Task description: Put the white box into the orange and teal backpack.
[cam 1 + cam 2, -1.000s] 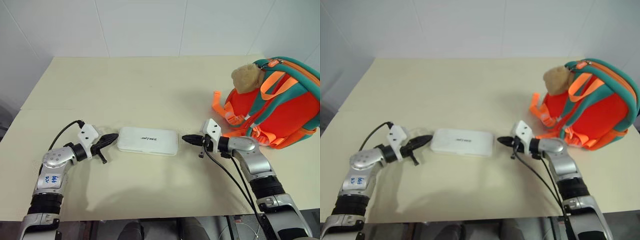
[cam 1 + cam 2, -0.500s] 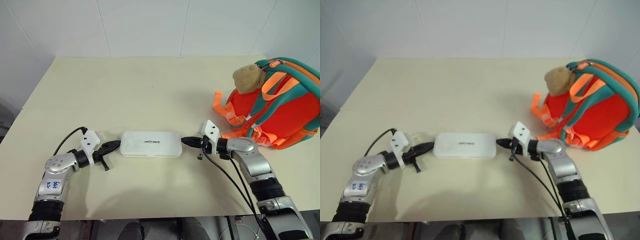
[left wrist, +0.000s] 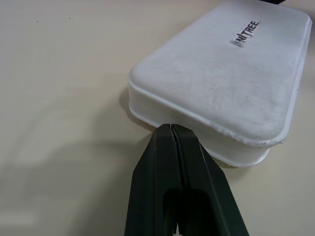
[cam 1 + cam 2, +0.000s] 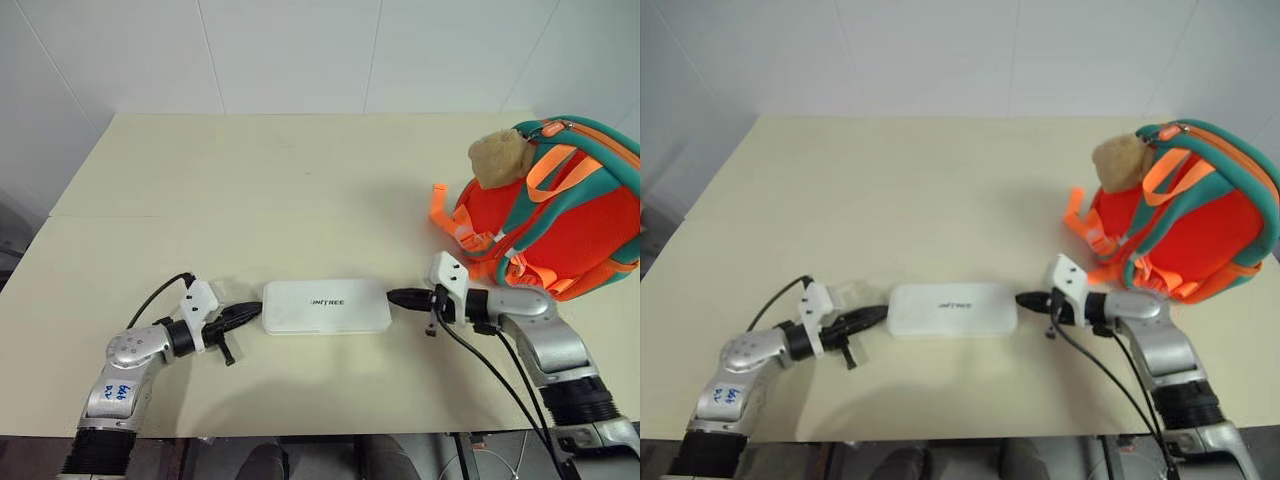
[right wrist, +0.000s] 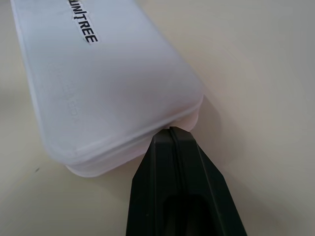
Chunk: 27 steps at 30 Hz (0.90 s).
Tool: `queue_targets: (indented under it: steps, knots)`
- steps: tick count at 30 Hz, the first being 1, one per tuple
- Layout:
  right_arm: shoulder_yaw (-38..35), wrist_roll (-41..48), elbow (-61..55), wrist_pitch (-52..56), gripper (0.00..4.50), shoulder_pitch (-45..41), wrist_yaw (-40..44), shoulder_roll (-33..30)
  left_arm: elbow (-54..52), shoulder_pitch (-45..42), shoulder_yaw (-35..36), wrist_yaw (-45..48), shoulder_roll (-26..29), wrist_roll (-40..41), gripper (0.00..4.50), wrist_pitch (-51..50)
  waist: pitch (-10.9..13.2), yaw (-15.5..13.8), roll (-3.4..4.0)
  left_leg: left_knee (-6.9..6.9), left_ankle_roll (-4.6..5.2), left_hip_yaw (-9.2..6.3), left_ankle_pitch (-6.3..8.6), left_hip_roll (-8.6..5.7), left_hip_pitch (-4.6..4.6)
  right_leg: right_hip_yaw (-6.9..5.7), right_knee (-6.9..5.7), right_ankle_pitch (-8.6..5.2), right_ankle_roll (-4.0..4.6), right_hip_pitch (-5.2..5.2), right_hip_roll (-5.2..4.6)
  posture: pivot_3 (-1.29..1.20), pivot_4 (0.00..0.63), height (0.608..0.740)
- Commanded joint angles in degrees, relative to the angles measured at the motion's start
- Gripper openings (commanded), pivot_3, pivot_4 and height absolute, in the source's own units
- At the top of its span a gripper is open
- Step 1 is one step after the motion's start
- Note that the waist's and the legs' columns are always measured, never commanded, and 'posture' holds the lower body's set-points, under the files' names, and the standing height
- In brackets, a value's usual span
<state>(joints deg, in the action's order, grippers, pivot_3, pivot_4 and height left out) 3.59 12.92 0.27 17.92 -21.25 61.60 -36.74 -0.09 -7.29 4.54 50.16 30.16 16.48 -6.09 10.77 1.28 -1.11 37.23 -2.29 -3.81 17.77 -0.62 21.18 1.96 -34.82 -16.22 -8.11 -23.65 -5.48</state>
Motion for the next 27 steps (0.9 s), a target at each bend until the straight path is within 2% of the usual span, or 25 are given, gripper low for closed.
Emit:
queue_targets:
  steps: [1, 7, 8, 11, 14, 17, 20, 23, 27]
  knots:
    - [-1.5, 2.6, -3.7, 0.8, 0.09, 0.3, -0.1, -0.3, -3.7, 0.3, -1.6, 0.3, -0.8, 1.1, 0.03, -0.7, 0.0, 0.0, 0.0, 0.0, 0.0, 0.0, 0.0, -0.01, -0.02, 0.0, -0.01, 0.0, 0.0, 0.0, 0.0, 0.0, 0.15, 0.74]
    - [-3.3, 2.0, 2.3, -2.9, 0.09, -1.4, 0.2, -0.3, -5.8, 0.9, -1.5, -1.3, -0.3, 0.9, 0.03, -3.8, 0.0, 0.1, 0.0, 0.0, 0.0, 0.0, -0.01, 0.0, -0.06, 0.01, -0.04, 0.02, 0.02, 0.02, 0.01, 0.0, 0.15, 0.74]
    - [-3.6, 2.6, 3.5, -2.6, 0.46, -2.2, 1.0, -0.6, -6.5, 1.2, -1.0, -1.4, 0.4, 1.0, 0.01, -4.5, 0.0, 0.1, 0.0, 0.0, -0.01, 0.0, -0.01, 0.0, -0.06, 0.01, -0.03, 0.02, 0.02, 0.02, 0.01, 0.0, 0.15, 0.74]
    - [-4.3, 2.9, 6.0, -3.4, 1.33, -4.2, 2.7, -2.4, -8.4, 2.4, 1.6, 0.2, 4.2, 2.2, 0.61, -7.4, 0.0, 0.3, 0.0, -0.02, -0.01, 0.0, -0.01, 0.01, -0.05, 0.02, -0.03, 0.02, 0.02, 0.01, 0.01, 0.0, 0.15, 0.74]
    - [-4.7, 3.7, 6.7, -2.0, 2.31, -5.1, 4.7, -4.8, -6.9, 2.2, 3.7, 2.0, 7.8, 3.2, 1.5, -8.6, 0.0, 0.2, 0.0, -0.06, -0.01, -0.01, -0.01, 0.04, -0.06, 0.0, 0.0, 0.01, 0.04, 0.0, 0.03, 0.0, 0.15, 0.74]
    - [-4.4, 6.5, 4.7, 5.6, 3.36, -5.5, 8.7, -9.0, -3.0, 0.3, 5.7, 3.7, 10.9, 4.4, 2.47, -11.2, 0.0, 0.0, 0.01, -0.05, 0.0, -0.01, -0.01, 0.03, -0.04, 0.0, 0.04, 0.01, 0.04, 0.01, 0.03, 0.0, 0.15, 0.74]
    - [-3.5, 7.5, 3.2, 15.3, 4.4, -7.4, 7.3, -11.4, 0.5, -3.1, 6.1, 4.5, 12.4, 6.8, 3.42, -17.7, 0.0, -0.2, 0.01, -0.02, 0.01, -0.02, -0.01, 0.0, -0.03, -0.02, 0.04, 0.01, 0.04, 0.02, 0.0, 0.0, 0.15, 0.74]
    - [-2.6, 10.7, 0.3, 28.1, 4.5, -9.5, 6.8, -13.0, 1.2, -6.7, 6.0, 5.3, 12.9, 11.1, 4.38, -28.0, 0.0, -0.2, 0.01, -0.01, 0.01, -0.05, 0.0, 0.0, -0.01, -0.02, 0.01, 0.01, 0.04, 0.01, 0.0, 0.0, 0.15, 0.74]
    - [-2.7, 15.1, -2.3, 42.6, 4.5, -12.5, 3.7, -12.4, 1.4, -10.9, 5.4, 4.1, 12.5, 15.0, 4.44, -39.6, 0.0, -0.2, 0.01, -0.05, 0.01, -0.13, 0.0, 0.04, 0.03, -0.07, -0.09, 0.01, 0.04, -0.01, 0.04, 0.0, 0.15, 0.74]
